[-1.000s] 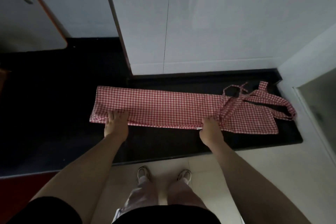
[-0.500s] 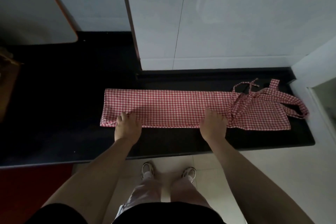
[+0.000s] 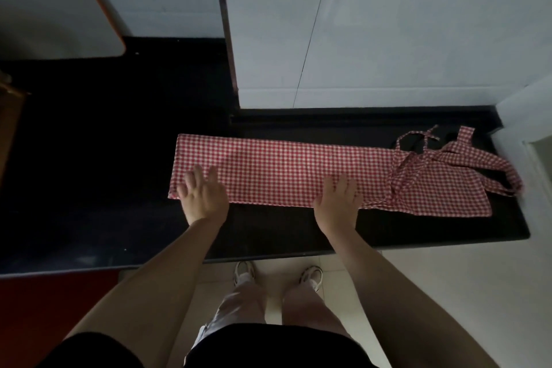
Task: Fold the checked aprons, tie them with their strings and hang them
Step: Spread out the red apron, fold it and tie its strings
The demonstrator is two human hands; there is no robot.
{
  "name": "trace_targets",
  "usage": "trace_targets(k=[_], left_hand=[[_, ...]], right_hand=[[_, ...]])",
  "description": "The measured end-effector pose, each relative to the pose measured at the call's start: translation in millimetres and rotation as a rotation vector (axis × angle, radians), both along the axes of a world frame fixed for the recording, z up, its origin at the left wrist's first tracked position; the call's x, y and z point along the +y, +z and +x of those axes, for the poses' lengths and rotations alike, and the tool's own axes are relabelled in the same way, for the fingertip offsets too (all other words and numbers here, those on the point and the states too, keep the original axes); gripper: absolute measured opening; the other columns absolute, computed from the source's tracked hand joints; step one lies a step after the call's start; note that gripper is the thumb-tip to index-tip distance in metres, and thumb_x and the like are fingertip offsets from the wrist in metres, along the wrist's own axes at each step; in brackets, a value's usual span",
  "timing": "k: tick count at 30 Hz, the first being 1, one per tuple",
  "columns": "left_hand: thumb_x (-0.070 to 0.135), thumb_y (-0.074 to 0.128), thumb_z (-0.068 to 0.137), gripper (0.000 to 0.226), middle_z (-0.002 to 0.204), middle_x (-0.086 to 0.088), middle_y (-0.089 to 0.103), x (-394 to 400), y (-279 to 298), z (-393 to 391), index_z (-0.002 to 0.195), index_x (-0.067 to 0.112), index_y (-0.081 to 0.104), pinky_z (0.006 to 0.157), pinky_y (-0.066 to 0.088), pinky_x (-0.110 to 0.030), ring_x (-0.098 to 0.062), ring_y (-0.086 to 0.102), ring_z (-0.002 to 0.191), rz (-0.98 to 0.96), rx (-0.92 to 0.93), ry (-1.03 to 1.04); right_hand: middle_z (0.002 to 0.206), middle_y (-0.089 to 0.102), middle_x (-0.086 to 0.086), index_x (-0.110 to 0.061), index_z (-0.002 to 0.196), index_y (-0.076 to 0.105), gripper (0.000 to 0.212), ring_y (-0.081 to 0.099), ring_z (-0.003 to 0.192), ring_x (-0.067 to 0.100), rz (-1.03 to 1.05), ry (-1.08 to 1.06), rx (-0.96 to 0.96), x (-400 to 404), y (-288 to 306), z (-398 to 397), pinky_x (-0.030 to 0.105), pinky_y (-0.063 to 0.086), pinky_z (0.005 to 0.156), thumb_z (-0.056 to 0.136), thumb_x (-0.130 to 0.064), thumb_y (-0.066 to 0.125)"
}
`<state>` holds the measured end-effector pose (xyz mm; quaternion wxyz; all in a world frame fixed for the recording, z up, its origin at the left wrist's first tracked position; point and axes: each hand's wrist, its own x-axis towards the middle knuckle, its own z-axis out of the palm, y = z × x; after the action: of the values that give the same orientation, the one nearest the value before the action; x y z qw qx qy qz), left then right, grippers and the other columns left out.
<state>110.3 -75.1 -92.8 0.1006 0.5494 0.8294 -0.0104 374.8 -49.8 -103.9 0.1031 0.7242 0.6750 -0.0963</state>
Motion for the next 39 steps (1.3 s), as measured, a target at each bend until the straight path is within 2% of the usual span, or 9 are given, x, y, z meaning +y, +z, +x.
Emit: trace_targets(k=[5, 10, 14, 21, 25, 29, 33, 35, 39], left_hand=[[0.053, 0.026, 0.1, 0.063, 0.164, -0.003, -0.01, 40, -14, 34, 0.155, 0.037, -0.001, 0.118, -0.007, -0.058, -0.033, -0.015, 0.149, -0.023, -0.082, -0.384], [0.078, 0.005, 0.088, 0.077, 0.159, -0.004, -0.03, 48, -44, 34, 0.149, 0.04, -0.022, 0.115, -0.006, -0.066, -0.036, -0.029, 0.144, -0.17, -0.066, -0.489], [0.073, 0.013, 0.091, 0.076, 0.16, -0.004, -0.027, 43, -44, 28, 0.152, 0.037, -0.015, 0.115, -0.01, -0.065, -0.038, -0.029, 0.143, -0.175, -0.072, -0.448], [0.044, 0.024, 0.099, 0.055, 0.164, -0.011, -0.003, 58, -16, 61, 0.151, 0.025, 0.023, 0.115, -0.003, -0.067, -0.045, -0.012, 0.147, -0.21, -0.079, -0.199], [0.041, 0.037, 0.099, 0.067, 0.164, -0.01, -0.006, 77, 1, 117, 0.156, 0.02, 0.01, 0.119, -0.002, -0.059, -0.037, -0.012, 0.149, -0.143, -0.115, -0.267], [0.033, 0.048, 0.096, 0.063, 0.163, -0.005, 0.011, 80, 11, 194, 0.153, 0.027, 0.021, 0.121, 0.013, -0.051, -0.029, 0.008, 0.15, -0.071, -0.24, -0.464], [0.051, 0.053, 0.092, 0.062, 0.153, -0.005, 0.028, 72, 7, 258, 0.147, 0.033, 0.032, 0.112, 0.028, -0.048, -0.03, 0.028, 0.137, -0.14, -0.295, -0.489], [0.059, 0.052, 0.09, 0.066, 0.153, -0.008, 0.022, 68, 4, 274, 0.148, 0.035, 0.03, 0.112, 0.031, -0.051, -0.035, 0.025, 0.137, -0.208, -0.254, -0.431], [0.061, 0.048, 0.092, 0.07, 0.159, -0.01, 0.01, 60, 4, 291, 0.152, 0.035, 0.02, 0.115, 0.026, -0.053, -0.039, 0.014, 0.144, -0.27, -0.171, -0.367]], right_hand=[[0.161, 0.022, 0.013, -0.027, 0.155, 0.022, 0.062, 0.021, 0.147, 0.041, 0.112, 0.244, 0.125, 6, -13, -37, 0.063, 0.022, 0.114, 0.099, -0.048, 0.04], [0.164, 0.015, 0.012, -0.031, 0.156, 0.017, 0.074, 0.015, 0.148, 0.044, 0.055, 0.378, 0.108, 10, -33, -51, 0.067, 0.019, 0.114, 0.093, -0.061, 0.039], [0.165, 0.007, 0.013, -0.029, 0.158, 0.013, 0.077, 0.004, 0.15, 0.044, 0.011, 0.379, 0.055, 10, -38, -34, 0.066, 0.014, 0.116, 0.091, -0.064, 0.029], [0.154, 0.038, 0.019, -0.007, 0.146, 0.041, 0.051, 0.031, 0.145, 0.035, 0.164, 0.065, 0.07, 46, -12, 14, 0.052, 0.022, 0.12, 0.101, -0.031, 0.045], [0.138, 0.05, 0.017, -0.009, 0.13, 0.051, 0.04, 0.045, 0.131, 0.034, 0.348, -0.125, 0.109, 73, 23, 62, 0.048, 0.034, 0.11, 0.09, -0.015, 0.055], [0.136, 0.051, 0.018, -0.005, 0.129, 0.049, 0.042, 0.048, 0.126, 0.033, 0.441, -0.605, 0.314, 96, 39, 131, 0.047, 0.04, 0.108, 0.092, -0.023, 0.056], [0.146, 0.05, 0.013, -0.006, 0.143, 0.046, 0.06, 0.051, 0.129, 0.033, 0.039, -0.915, 0.769, 113, 33, 183, 0.038, 0.037, 0.113, 0.094, -0.037, 0.062], [0.141, 0.055, 0.011, -0.006, 0.141, 0.049, 0.065, 0.059, 0.12, 0.032, -0.164, -0.979, 0.955, 120, 26, 193, 0.041, 0.046, 0.106, 0.088, -0.037, 0.071], [0.124, 0.062, 0.011, -0.008, 0.132, 0.054, 0.041, 0.062, 0.11, 0.025, -0.308, -0.912, 1.192, 126, 33, 203, 0.035, 0.054, 0.086, 0.092, -0.008, 0.062]])
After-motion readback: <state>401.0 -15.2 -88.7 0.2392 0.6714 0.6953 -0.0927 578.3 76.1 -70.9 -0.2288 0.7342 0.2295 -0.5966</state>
